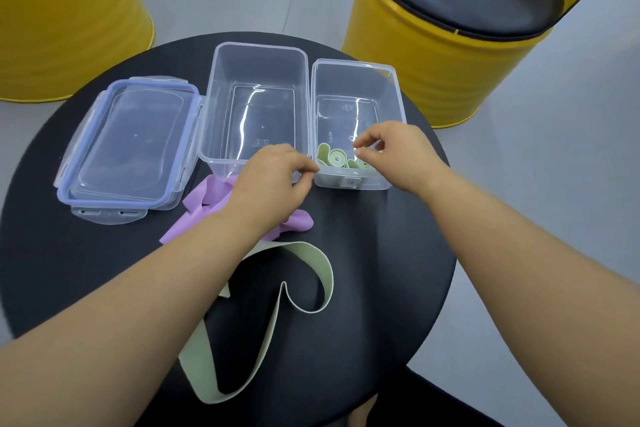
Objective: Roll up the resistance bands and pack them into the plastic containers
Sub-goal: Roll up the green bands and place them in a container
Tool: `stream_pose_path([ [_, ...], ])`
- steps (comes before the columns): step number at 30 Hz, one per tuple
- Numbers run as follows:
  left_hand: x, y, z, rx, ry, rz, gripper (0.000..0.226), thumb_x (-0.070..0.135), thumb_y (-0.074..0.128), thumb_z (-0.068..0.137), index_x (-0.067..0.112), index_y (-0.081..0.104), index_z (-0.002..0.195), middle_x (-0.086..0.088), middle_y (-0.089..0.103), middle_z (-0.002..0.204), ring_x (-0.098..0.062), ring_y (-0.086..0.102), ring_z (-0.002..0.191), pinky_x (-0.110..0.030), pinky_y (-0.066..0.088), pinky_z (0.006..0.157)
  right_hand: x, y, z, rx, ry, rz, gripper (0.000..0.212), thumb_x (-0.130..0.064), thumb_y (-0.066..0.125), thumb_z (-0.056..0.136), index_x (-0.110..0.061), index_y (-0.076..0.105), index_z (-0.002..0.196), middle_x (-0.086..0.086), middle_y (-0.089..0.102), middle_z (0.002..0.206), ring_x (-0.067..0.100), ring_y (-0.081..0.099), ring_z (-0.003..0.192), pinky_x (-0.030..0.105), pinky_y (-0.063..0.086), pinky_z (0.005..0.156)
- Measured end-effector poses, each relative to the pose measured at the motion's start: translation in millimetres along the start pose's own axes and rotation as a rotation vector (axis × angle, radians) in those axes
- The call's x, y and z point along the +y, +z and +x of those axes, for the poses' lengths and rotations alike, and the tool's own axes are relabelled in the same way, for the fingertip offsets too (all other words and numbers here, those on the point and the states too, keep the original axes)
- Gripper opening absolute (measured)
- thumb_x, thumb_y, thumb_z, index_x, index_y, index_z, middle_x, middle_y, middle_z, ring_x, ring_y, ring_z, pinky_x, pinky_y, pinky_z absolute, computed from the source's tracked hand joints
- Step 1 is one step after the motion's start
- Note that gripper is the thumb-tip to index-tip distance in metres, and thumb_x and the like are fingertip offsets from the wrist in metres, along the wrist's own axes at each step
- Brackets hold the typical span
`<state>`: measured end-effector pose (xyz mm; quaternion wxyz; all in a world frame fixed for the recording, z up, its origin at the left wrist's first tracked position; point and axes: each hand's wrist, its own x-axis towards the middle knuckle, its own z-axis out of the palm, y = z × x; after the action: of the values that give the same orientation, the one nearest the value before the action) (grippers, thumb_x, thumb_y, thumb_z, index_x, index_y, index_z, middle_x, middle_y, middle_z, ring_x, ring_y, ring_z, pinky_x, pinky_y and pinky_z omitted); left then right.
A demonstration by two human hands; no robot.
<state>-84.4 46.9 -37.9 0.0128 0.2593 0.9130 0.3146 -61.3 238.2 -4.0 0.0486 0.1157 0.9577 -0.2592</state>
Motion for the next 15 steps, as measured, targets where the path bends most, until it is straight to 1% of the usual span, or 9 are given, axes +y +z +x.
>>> stream_pose_path([
  [3, 0, -15, -18, -0.086, -0.089, 0.0, 0.019, 0.019, 0.058, 0.089, 0.019, 0.072, 0.102, 0.0, 0.066, 0.096, -0.018, 0.057, 0.099, -0.022, 0.036, 0.081, -15, 11, -30, 0.058, -0.05, 0.119, 0.012, -0.022, 0.059, 0.09, -0.022, 0.069, 0.098, -0.01, 0.06, 0.088, 0.005, 0.049, 0.073, 0.024, 0.041, 0.074],
  [5, 0, -25, -33, -0.163, -0.151, 0.035, 0.02, 0.022, 0.057, 0.09, 0.022, 0.072, 0.102, 0.006, 0.065, 0.093, -0.013, 0.056, 0.097, -0.02, 0.033, 0.076, -25, 23, -54, -0.029, -0.028, 0.196, 0.012, -0.025, 0.062, 0.088, -0.023, 0.067, 0.099, -0.01, 0.06, 0.085, 0.003, 0.05, 0.07, 0.024, 0.042, 0.074],
  [6, 0, -30, -42, -0.184, -0.174, 0.048, 0.019, 0.023, 0.056, 0.09, 0.024, 0.072, 0.1, 0.008, 0.065, 0.091, -0.011, 0.055, 0.093, -0.02, 0.033, 0.074, -29, 31, -66, -0.104, -0.004, 0.201, 0.018, -0.03, 0.065, 0.086, -0.024, 0.066, 0.103, -0.009, 0.06, 0.088, 0.003, 0.052, 0.074, 0.024, 0.042, 0.075],
  [8, -1, -38, -61, -0.214, -0.221, 0.061, 0.02, 0.025, 0.056, 0.089, 0.027, 0.071, 0.102, 0.009, 0.067, 0.096, -0.01, 0.055, 0.09, -0.023, 0.038, 0.074, -35, 48, -88, -0.265, 0.058, 0.148, 0.043, -0.042, 0.07, 0.08, -0.026, 0.057, 0.118, -0.007, 0.058, 0.109, 0.011, 0.056, 0.092, 0.028, 0.045, 0.083],
  [10, -6, -40, -79, -0.256, -0.218, 0.116, 0.024, 0.031, 0.058, 0.088, 0.027, 0.067, 0.111, 0.006, 0.063, 0.108, -0.016, 0.055, 0.101, -0.028, 0.042, 0.083, -38, 68, -106, -0.397, 0.13, 0.098, 0.066, -0.046, 0.072, 0.076, -0.027, 0.044, 0.132, -0.003, 0.049, 0.124, 0.017, 0.054, 0.11, 0.034, 0.045, 0.092],
  [11, -11, -38, -87, -0.291, -0.209, 0.162, 0.03, 0.035, 0.06, 0.087, 0.027, 0.063, 0.116, 0.003, 0.059, 0.114, -0.018, 0.052, 0.109, -0.031, 0.042, 0.089, -37, 77, -113, -0.43, 0.158, 0.069, 0.068, -0.043, 0.072, 0.077, -0.025, 0.041, 0.134, 0.0, 0.049, 0.126, 0.02, 0.052, 0.113, 0.036, 0.045, 0.092],
  [12, -15, -37, -93, -0.329, -0.207, 0.211, 0.038, 0.04, 0.061, 0.085, 0.028, 0.059, 0.121, 0.003, 0.056, 0.119, -0.02, 0.048, 0.115, -0.034, 0.04, 0.094, -35, 84, -116, -0.439, 0.175, 0.034, 0.06, -0.035, 0.07, 0.08, -0.022, 0.042, 0.132, 0.003, 0.052, 0.124, 0.023, 0.053, 0.111, 0.036, 0.046, 0.089],
  [13, -19, -36, -98, -0.368, -0.21, 0.252, 0.046, 0.043, 0.063, 0.083, 0.029, 0.055, 0.125, 0.003, 0.053, 0.123, -0.02, 0.045, 0.119, -0.037, 0.04, 0.097, -33, 88, -117, -0.431, 0.184, 0.008, 0.047, -0.024, 0.065, 0.082, -0.02, 0.047, 0.126, 0.005, 0.057, 0.12, 0.025, 0.055, 0.106, 0.035, 0.047, 0.083],
  [15, -25, -37, -103, -0.443, -0.248, 0.283, 0.055, 0.044, 0.067, 0.079, 0.029, 0.05, 0.129, 0.004, 0.051, 0.126, -0.018, 0.046, 0.119, -0.038, 0.042, 0.096, -29, 87, -118, -0.371, 0.193, 0.039, 0.023, -0.01, 0.055, 0.085, -0.017, 0.059, 0.107, 0.007, 0.065, 0.106, 0.024, 0.057, 0.091, 0.031, 0.045, 0.072],
])
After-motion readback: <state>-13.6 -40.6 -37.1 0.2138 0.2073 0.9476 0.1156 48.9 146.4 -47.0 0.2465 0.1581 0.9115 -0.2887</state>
